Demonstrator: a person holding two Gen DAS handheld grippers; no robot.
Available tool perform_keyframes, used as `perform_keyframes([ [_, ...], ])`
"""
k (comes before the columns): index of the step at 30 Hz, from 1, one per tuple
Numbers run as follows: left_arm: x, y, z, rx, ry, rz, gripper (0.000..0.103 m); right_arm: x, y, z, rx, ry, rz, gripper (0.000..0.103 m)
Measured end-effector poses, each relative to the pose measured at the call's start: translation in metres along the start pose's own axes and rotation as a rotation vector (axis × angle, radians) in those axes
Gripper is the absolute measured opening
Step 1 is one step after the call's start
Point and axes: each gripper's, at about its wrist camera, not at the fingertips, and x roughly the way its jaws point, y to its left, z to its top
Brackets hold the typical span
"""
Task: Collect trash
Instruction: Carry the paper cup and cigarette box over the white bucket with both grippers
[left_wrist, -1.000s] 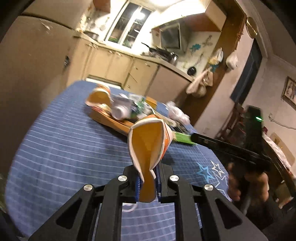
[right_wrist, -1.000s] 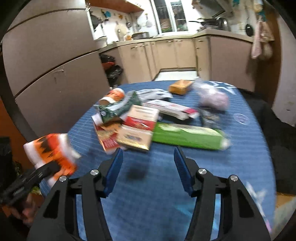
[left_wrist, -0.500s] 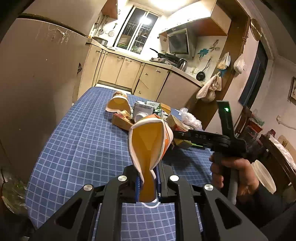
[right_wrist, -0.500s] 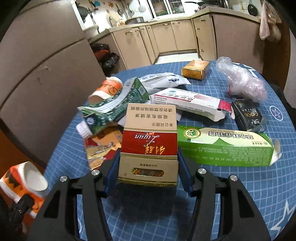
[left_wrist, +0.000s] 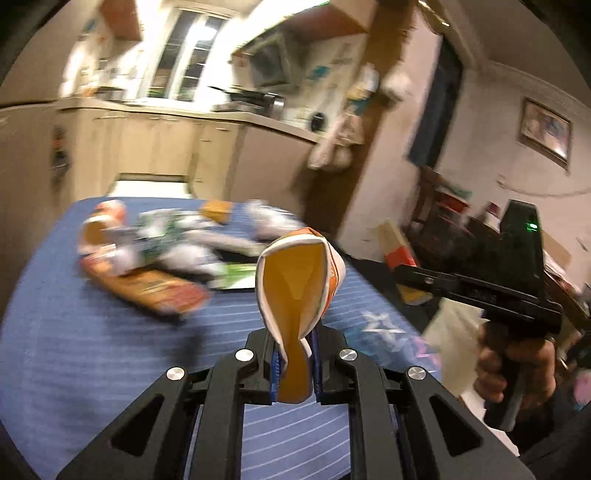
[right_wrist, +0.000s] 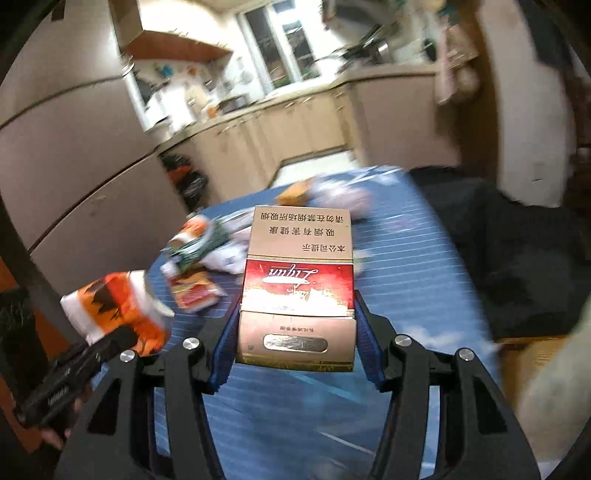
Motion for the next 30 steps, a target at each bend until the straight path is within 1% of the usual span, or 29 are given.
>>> perform_keyframes([
  [4,0.037,-0.050,0.010,0.072,0.032,-0.110,0.015,-0.055,-0.053,-0.007,0.065,-0.055,-0.115,0.054],
  [5,0.050,-0.070,0.014,0.097,0.047,-0.149,0.015,-0.072,-0.069,-0.011,0.087,-0.070,-0.152,0.054],
  [8,0.076,-0.110,0.018,0.154,0.072,-0.222,0.015,-0.105,-0.103,-0.022,0.136,-0.106,-0.240,0.054],
  [10,0.095,-0.142,0.021,0.199,0.088,-0.286,0.015,-0.126,-0.123,-0.030,0.167,-0.130,-0.290,0.054],
  [11,0.102,-0.155,0.023,0.215,0.095,-0.315,0.015,-0.131,-0.131,-0.033,0.177,-0.139,-0.315,0.054],
  [12,0.116,-0.176,0.025,0.236,0.108,-0.361,0.015,-0.141,-0.142,-0.038,0.191,-0.151,-0.352,0.054],
  [13,0.121,-0.188,0.023,0.246,0.118,-0.386,0.015,-0.148,-0.151,-0.042,0.205,-0.160,-0.386,0.054],
  [14,0.135,-0.207,0.025,0.262,0.135,-0.424,0.015,-0.158,-0.164,-0.046,0.224,-0.170,-0.424,0.054],
  [16,0.154,-0.235,0.026,0.292,0.157,-0.475,0.015,-0.169,-0.180,-0.051,0.248,-0.181,-0.476,0.054],
  [17,0.167,-0.255,0.026,0.320,0.168,-0.508,0.015,-0.178,-0.190,-0.055,0.255,-0.190,-0.515,0.054],
  [20,0.196,-0.304,0.026,0.378,0.188,-0.569,0.015,-0.192,-0.210,-0.060,0.261,-0.200,-0.596,0.054],
  [23,0.226,-0.342,0.023,0.405,0.225,-0.606,0.015,-0.201,-0.227,-0.062,0.275,-0.202,-0.639,0.054],
  [26,0.245,-0.367,0.018,0.432,0.241,-0.614,0.015,-0.203,-0.250,-0.063,0.289,-0.189,-0.670,0.054],
  [30,0.267,-0.390,0.009,0.464,0.264,-0.605,0.015,-0.196,-0.262,-0.062,0.278,-0.159,-0.675,0.054],
])
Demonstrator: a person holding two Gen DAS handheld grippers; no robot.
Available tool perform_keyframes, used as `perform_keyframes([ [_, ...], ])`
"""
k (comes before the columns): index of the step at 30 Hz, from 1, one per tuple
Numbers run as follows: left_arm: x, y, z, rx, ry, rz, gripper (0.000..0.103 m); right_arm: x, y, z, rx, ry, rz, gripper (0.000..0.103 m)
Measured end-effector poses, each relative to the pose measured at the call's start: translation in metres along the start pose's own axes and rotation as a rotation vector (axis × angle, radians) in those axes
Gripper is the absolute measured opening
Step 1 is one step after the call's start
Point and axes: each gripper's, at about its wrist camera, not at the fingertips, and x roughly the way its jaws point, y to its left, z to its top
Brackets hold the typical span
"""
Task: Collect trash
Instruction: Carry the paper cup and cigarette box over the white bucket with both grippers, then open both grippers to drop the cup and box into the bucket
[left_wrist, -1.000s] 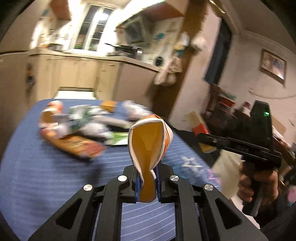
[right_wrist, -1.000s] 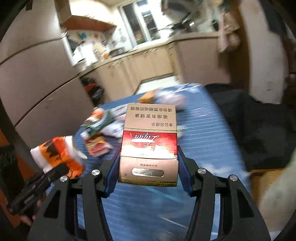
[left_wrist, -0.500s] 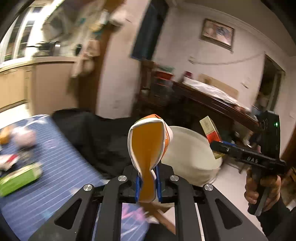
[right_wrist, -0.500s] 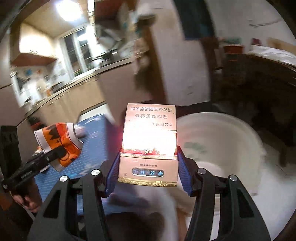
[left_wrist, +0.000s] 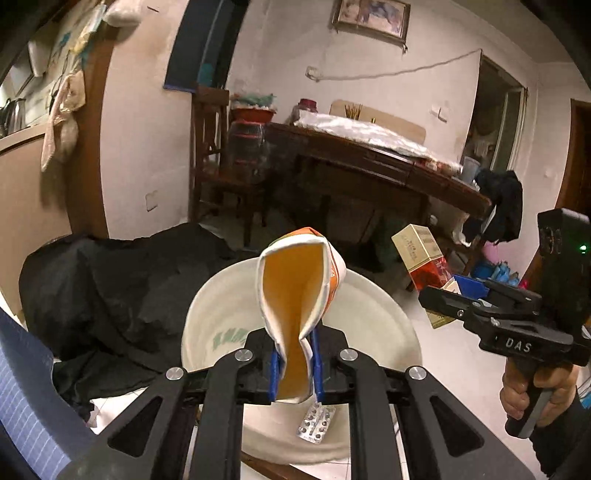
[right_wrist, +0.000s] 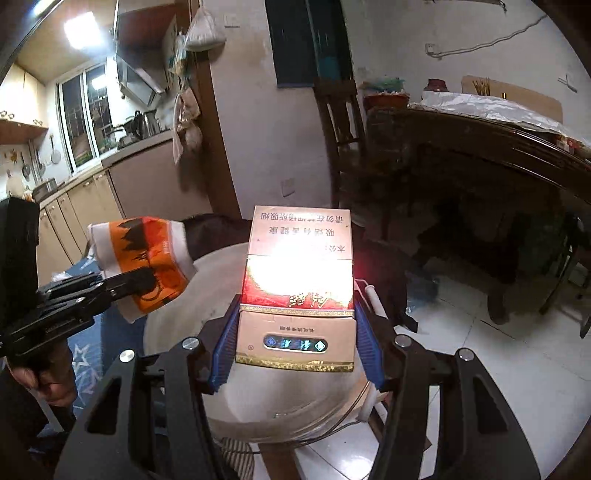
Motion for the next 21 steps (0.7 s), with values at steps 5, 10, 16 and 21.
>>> perform_keyframes([
  [5,0.014,0.001,0.000,0.006,0.015,0.023,0.020,0.017,0.003,0.002,-0.017,0.019,0.020,0.054],
  [10,0.017,0.008,0.000,-0.018,0.044,0.035,0.034,0.031,0.003,0.009,-0.027,0.039,0.003,0.066],
  [16,0.015,0.017,0.000,-0.028,0.042,0.055,0.036,0.025,-0.005,0.011,0.003,0.029,0.003,0.071],
  [21,0.007,0.020,-0.005,-0.031,0.037,0.070,0.036,0.021,-0.003,0.011,0.004,0.025,0.006,0.071],
])
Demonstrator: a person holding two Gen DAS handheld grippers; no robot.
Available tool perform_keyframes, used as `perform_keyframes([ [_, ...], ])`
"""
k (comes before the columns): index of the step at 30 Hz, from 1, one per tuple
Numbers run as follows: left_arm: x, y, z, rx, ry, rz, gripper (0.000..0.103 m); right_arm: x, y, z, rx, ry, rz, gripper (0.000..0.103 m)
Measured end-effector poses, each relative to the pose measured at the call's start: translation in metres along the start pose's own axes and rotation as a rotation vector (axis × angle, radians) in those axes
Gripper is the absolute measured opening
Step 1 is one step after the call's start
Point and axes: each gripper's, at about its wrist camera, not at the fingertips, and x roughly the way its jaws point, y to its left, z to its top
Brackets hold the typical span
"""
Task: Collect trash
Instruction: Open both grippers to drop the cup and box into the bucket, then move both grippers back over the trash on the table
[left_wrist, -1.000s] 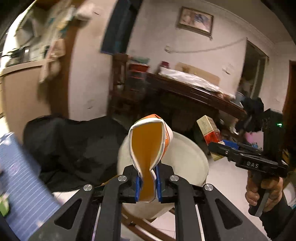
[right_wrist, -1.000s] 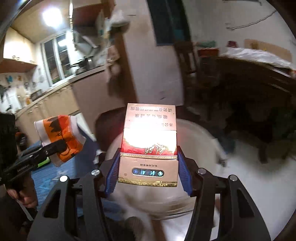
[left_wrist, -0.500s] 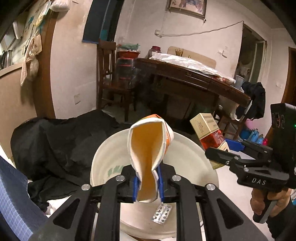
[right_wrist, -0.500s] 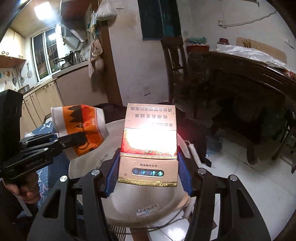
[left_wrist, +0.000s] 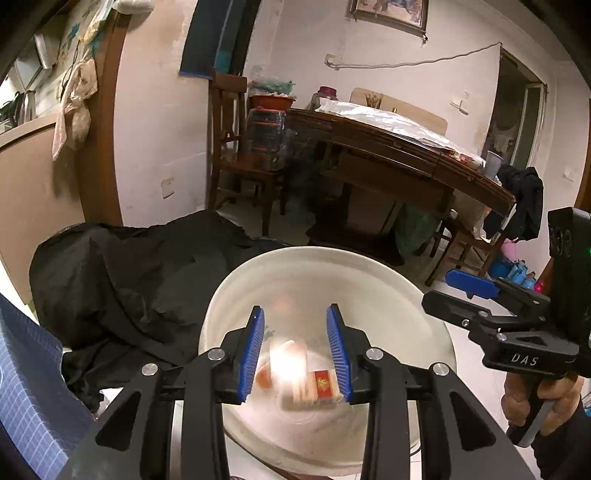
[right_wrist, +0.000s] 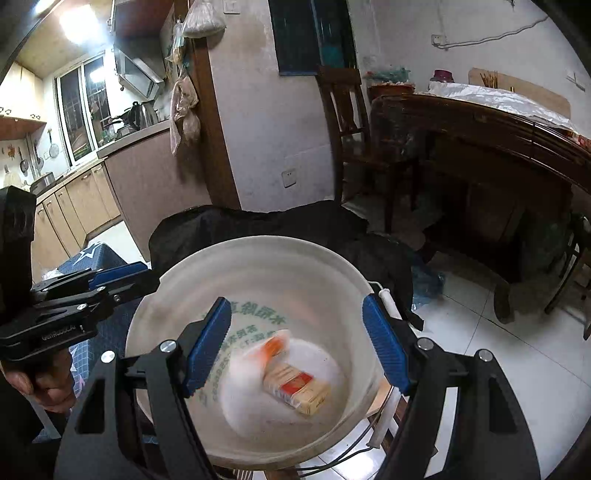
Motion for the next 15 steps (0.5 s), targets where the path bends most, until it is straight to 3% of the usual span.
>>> perform_keyframes([
  [8,-0.038,0.014,-0.020,-0.022,-0.022,0.047,0.036,0.000,0.026,-0.001,-0.032,-0.003,0.041,0.071],
  [15,-0.098,0.039,-0.052,-0.057,-0.050,0.128,0.037,-0.002,0.079,-0.003,-0.100,-0.011,0.157,0.071],
])
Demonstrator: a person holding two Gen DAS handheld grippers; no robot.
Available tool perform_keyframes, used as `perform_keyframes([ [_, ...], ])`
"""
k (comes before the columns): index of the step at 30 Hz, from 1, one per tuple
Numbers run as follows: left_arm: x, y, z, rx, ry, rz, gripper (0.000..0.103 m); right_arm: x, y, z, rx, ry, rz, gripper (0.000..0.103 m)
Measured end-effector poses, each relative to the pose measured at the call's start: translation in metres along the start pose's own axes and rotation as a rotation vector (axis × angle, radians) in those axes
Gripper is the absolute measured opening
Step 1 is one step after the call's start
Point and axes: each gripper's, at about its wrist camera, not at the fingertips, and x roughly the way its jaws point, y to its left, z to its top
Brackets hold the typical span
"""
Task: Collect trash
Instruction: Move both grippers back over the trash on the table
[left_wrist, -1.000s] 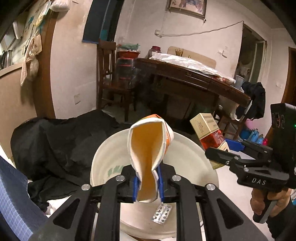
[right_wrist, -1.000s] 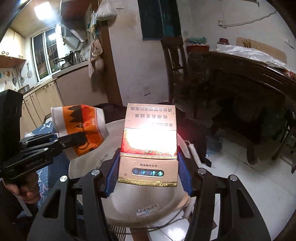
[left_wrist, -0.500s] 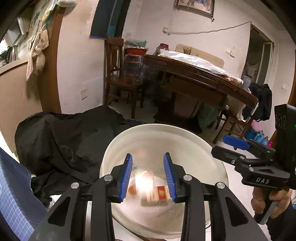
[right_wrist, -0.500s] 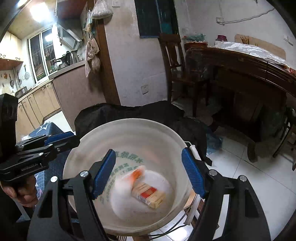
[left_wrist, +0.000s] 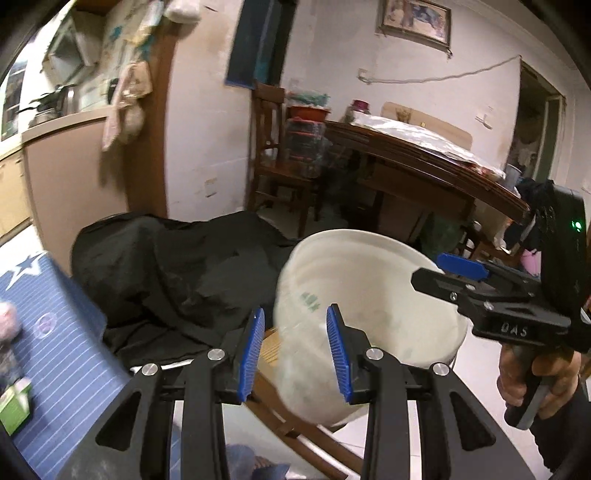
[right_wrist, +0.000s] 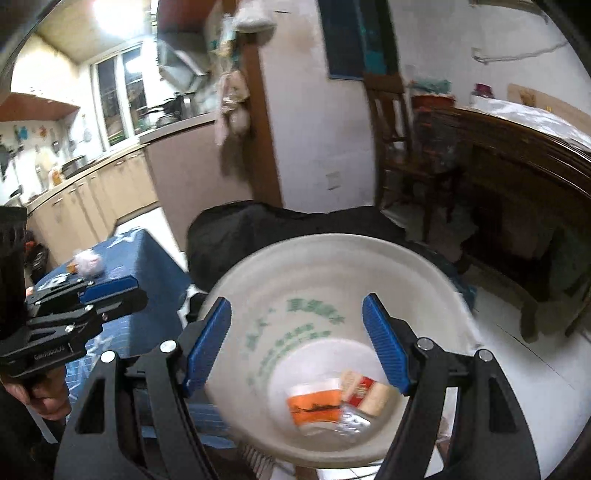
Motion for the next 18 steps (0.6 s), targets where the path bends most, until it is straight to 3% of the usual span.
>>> perform_keyframes([
  [7,-0.064,0.046,-0.034,-0.072,-0.024,0.130,0.038,0.012,0.067,-0.001,-0.086,0.003,0.130,0.071],
  [18,-0.159,0.126,-0.104,-0.247,-0.041,0.403,0.041,0.048,0.180,-0.022,-0.225,0.110,0.329,0.071],
])
